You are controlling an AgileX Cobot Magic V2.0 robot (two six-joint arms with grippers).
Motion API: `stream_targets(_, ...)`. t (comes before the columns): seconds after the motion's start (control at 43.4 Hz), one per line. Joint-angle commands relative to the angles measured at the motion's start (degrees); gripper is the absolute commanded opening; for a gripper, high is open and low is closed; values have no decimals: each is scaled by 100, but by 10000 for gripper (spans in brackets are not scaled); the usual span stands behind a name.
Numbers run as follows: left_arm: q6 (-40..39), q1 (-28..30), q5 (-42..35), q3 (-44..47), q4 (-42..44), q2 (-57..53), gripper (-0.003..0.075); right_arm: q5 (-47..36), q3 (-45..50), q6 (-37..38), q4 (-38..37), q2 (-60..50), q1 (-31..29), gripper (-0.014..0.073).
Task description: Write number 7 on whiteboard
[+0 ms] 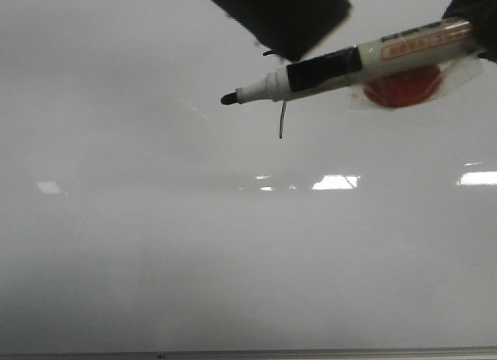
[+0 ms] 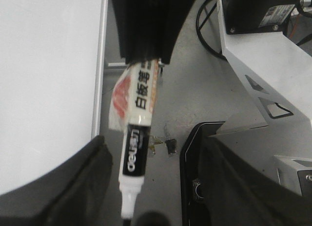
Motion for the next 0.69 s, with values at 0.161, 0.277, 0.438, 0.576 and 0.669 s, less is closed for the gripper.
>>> stream_targets(0.161, 44, -148, 56, -462, 45, 380, 399, -81, -165, -94, 341, -28, -6, -116)
stream_targets(0.277, 44, -148, 56, -462, 104, 396, 399, -81, -165, -94, 341, -28, -6, -116)
stream_targets(0.438, 44, -148, 45, -462, 125, 396, 289, -81, -165, -94, 341, -28, -6, -116)
stream_targets(0.576, 44, -148, 33, -462, 125, 396, 143, -75, -165, -94, 341, -28, -6, -116)
stream_targets(0.669, 44, -136, 33, -462, 125, 396, 81, -75, -165, -94, 341, -28, -6, -116)
